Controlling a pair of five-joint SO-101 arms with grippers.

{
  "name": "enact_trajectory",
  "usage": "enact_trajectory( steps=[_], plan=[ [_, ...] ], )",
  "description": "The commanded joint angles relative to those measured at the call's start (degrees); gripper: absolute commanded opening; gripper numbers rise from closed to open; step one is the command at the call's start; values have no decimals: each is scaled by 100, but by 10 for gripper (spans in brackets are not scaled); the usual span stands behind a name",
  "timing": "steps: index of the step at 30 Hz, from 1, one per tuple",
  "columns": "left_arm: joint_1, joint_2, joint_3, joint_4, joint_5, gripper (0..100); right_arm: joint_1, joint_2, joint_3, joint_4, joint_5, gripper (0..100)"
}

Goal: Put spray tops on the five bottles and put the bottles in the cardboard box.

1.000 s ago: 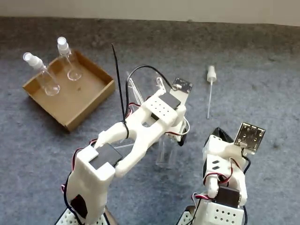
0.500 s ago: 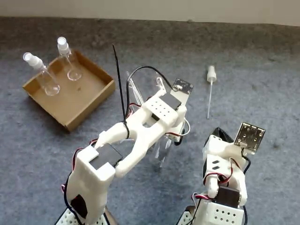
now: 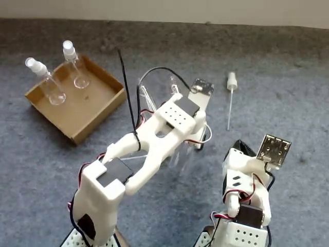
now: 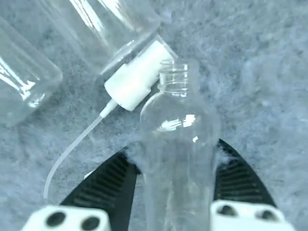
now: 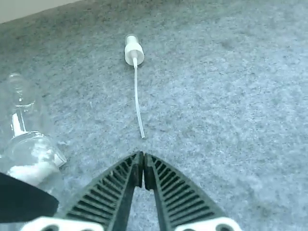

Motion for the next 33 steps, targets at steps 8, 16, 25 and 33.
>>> enact_trajectory(
  steps=[8,16,25,33],
  plan=[
    [4,-2360,-321,35,0,105,31,-57,-40,-13,53,7],
    [-48,-3934,-321,598,-1424,105,31,-57,-40,-13,53,7],
    [-857,-5218,-312,1354,-1530,105,31,-57,-40,-13,53,7],
    [-1279,-6149,-303,2242,-1530,105,-66,-57,-48,-13,18,7]
  ],
)
